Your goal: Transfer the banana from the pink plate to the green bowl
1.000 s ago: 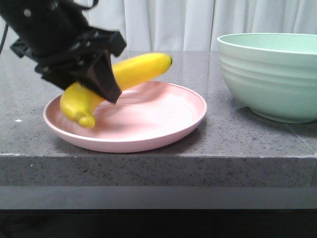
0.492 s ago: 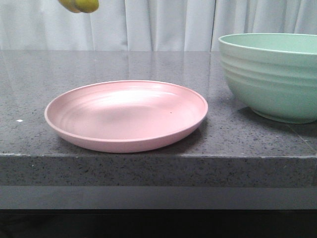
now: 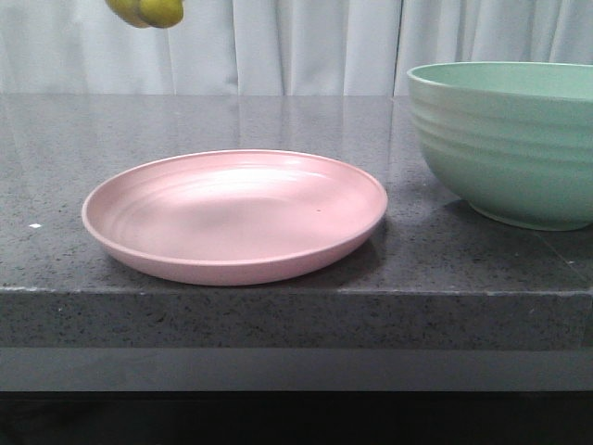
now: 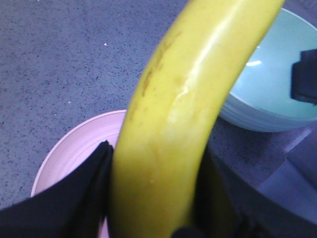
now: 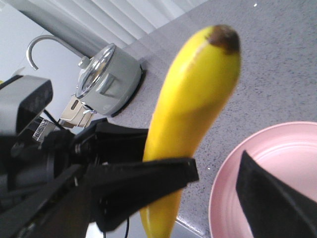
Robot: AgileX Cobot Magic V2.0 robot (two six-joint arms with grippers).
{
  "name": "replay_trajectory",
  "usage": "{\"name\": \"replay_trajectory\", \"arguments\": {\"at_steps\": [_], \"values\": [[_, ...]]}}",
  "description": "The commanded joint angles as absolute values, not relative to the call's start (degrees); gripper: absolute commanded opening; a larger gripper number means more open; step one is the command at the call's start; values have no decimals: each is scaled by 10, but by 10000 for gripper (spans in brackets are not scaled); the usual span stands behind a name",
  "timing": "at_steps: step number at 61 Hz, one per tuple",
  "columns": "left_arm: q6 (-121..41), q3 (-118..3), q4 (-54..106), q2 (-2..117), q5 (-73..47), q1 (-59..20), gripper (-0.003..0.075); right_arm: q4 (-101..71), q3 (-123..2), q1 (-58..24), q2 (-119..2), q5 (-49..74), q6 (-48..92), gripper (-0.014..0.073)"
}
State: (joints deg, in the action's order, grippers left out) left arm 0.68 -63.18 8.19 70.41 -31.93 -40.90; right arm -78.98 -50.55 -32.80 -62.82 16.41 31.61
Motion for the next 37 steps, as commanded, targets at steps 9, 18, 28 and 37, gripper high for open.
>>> {"name": "replay_trajectory", "arguments": {"at_steps": [9,18,28,37], "values": [[8,-650,87,687,-276,-413,62,-850,-578,-328,-690,200,370,611],[8,-650,87,687,-276,-413,62,-895,-600,-328,-723,204,409,611],[8,-650,87,687,-277,-413,62,-922,-608,-328,-744,224,427,552],[8,-650,87,687,-280,-413,62,-924,-608,-327,-746,212,430,279]]}}
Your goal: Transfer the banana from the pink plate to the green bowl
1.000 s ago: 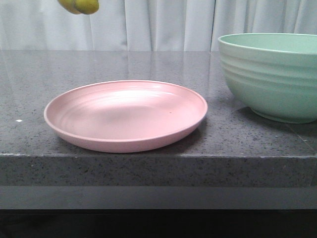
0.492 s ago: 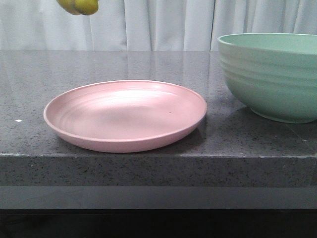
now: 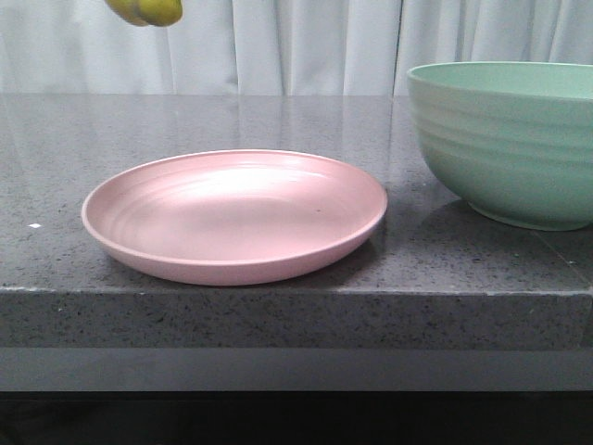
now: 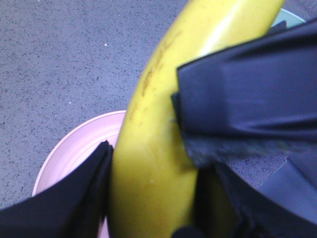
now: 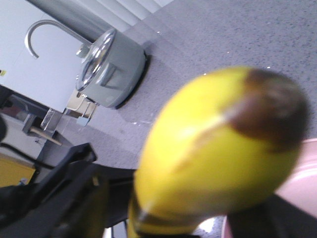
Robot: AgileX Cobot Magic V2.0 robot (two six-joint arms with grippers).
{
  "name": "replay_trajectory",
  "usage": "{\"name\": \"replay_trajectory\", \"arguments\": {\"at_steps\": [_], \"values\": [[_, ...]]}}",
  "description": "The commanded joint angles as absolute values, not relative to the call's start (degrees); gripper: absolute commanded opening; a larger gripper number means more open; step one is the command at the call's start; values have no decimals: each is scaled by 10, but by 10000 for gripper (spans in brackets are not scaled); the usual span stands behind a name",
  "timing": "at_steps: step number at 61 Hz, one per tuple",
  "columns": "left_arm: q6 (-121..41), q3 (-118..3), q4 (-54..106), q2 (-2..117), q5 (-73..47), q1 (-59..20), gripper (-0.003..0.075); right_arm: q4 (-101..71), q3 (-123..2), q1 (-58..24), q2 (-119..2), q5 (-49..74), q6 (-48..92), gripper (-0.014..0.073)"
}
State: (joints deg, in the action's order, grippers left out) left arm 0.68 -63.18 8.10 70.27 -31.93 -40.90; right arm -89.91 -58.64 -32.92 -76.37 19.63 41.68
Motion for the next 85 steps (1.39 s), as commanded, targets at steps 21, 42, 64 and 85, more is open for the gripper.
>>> {"name": "replay_trajectory", "arguments": {"at_steps": [21,42,64,85], "values": [[8,-650,87,687,-289,-413,347,-924,-609,-314,-746,187,450,50],[8,-649,87,687,-290,-413,669,-923,-626,-176,-746,313,450,57],[8,-649,87,687,-290,-413,651,-626,-681,-6,-746,465,498,57],[8,-649,87,687,-290,-413,651,-449,-680,0,-758,405,498,57]]}}
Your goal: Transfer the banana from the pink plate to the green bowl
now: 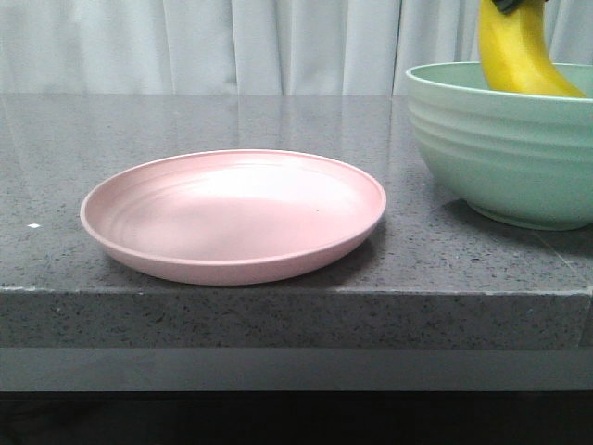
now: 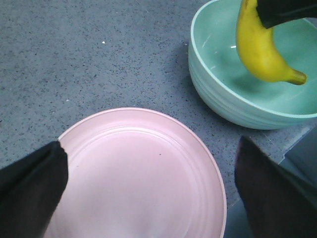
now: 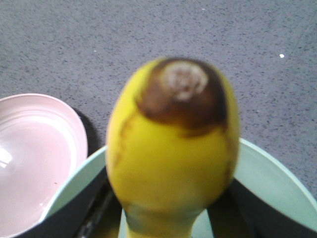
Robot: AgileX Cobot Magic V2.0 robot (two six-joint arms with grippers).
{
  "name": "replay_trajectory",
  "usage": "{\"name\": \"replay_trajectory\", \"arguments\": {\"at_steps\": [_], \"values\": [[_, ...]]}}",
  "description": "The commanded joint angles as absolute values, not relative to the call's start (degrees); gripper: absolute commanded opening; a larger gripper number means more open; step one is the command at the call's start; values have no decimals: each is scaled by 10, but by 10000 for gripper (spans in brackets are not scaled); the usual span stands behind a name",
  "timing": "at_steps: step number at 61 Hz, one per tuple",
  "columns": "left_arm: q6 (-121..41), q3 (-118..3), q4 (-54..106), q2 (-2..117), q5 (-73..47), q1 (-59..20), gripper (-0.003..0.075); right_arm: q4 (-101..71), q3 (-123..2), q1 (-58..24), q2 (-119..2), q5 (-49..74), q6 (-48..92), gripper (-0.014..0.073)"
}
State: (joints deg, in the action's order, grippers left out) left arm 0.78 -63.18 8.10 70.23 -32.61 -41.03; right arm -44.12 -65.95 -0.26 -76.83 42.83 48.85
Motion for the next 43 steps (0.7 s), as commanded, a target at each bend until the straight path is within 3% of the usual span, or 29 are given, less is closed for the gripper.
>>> {"name": "replay_trajectory", "arguments": {"at_steps": [1,11,28,43], "values": [[8,-649,87,687,-290,-413,651,-447,-680,0,-760,408,498,57],[8,-649,87,687,-290,-413,651,-422,-680,0,-794,444,498,73],[8,-649,87,687,-290,-413,651,-420,-680,0,-817,449,497,323],[8,-649,87,687,-290,-413,651,-420,-680,0,-817,450,497,472]]}}
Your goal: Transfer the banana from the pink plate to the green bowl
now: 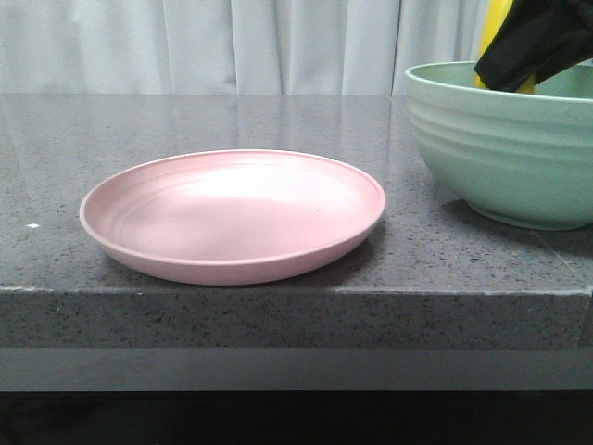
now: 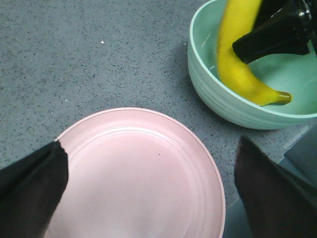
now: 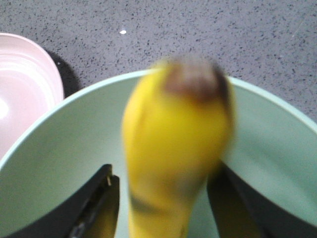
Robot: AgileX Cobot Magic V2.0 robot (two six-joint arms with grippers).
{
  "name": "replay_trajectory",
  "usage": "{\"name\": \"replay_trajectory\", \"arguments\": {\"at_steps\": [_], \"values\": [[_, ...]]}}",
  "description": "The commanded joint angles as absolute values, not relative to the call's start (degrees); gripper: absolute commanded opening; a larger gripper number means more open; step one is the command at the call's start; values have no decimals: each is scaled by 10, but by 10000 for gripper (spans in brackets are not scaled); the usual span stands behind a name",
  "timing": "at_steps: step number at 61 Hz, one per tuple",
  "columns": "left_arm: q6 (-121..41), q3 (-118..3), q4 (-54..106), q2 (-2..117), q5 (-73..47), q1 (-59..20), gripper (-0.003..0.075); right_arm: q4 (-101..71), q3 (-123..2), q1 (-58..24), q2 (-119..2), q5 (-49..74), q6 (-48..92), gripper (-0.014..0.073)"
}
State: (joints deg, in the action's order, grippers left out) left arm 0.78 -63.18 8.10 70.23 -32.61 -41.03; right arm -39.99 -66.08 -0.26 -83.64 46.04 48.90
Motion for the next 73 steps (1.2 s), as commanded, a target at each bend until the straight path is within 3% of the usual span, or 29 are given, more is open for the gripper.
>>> {"name": "replay_trajectory", "arguments": {"at_steps": [1,19,27,32,37,47,49,64,73], "values": [[8,-649,87,687,-290,-413,651,-420,-680,0,-817,450,497,478],[8,-649,83,687,-290,-412,651,-400,-704,0,-805,489,438,489],[8,-649,72,687,-290,-396,625,-340,-745,0,-787,526,317,369],[8,-649,72,687,-288,-373,522,-292,-778,0,-778,555,225,236],[8,-649,72,687,-287,-344,360,-256,-807,0,-776,595,143,120],[8,-649,64,687,-286,-284,21,-204,-833,0,-775,648,86,-44],[8,-649,58,687,-286,-271,-18,-197,-834,0,-775,654,85,-66],[10,-643,52,664,-285,-171,-20,-158,-833,-2,-749,655,81,-60],[10,-601,52,602,-273,-104,-20,-148,-771,-10,-679,563,95,-60]]}}
